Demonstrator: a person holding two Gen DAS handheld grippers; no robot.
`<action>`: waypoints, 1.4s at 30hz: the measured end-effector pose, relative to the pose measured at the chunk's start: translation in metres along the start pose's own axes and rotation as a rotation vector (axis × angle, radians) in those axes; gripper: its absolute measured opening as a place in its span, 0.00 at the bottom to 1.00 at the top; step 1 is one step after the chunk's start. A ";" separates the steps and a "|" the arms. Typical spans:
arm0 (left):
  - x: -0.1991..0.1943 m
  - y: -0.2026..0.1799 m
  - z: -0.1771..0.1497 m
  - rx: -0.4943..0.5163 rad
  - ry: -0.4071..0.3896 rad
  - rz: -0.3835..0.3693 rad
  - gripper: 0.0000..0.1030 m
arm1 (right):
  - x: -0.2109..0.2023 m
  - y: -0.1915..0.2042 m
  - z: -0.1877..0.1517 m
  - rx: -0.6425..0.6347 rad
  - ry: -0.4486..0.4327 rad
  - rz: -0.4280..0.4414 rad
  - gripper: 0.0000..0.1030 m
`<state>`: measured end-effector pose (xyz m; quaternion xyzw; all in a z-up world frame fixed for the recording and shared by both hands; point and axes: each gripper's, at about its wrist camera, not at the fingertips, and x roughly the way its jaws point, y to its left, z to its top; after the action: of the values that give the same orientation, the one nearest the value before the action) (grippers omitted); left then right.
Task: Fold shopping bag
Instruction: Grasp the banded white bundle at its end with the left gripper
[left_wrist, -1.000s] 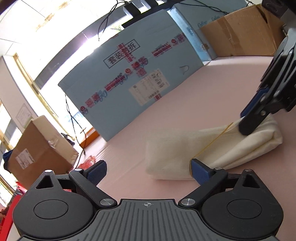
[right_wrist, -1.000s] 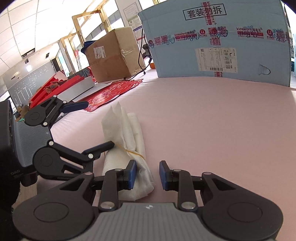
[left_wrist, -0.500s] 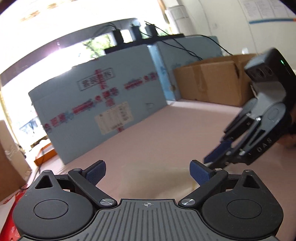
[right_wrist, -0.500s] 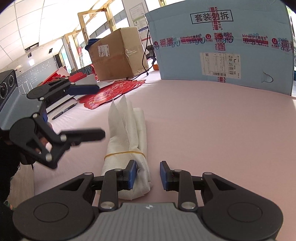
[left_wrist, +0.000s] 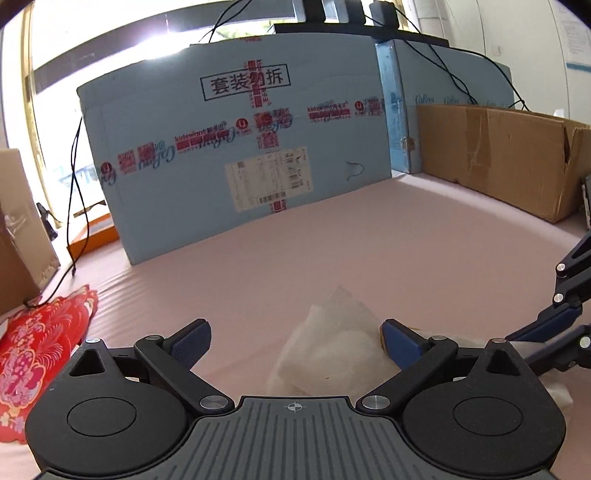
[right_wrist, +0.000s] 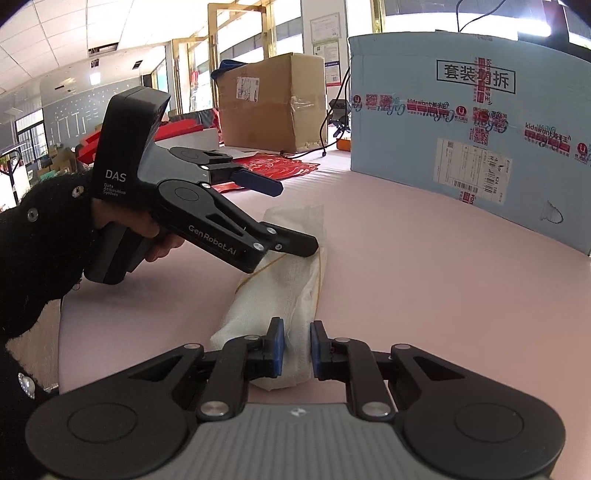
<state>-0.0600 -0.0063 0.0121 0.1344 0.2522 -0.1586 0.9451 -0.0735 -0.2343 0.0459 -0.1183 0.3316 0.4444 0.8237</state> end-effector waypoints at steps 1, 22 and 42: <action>-0.006 -0.003 -0.002 0.025 -0.004 -0.017 0.97 | 0.000 -0.002 0.000 0.015 0.001 0.008 0.17; -0.027 0.009 -0.005 -0.363 -0.072 0.037 0.97 | -0.014 -0.029 0.011 0.114 -0.064 -0.015 0.51; -0.031 0.008 -0.035 -0.689 -0.043 0.000 0.97 | -0.007 -0.022 0.003 0.012 0.060 -0.164 0.75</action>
<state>-0.0977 0.0203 0.0009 -0.1959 0.2710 -0.0671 0.9401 -0.0570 -0.2504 0.0508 -0.1535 0.3481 0.3695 0.8478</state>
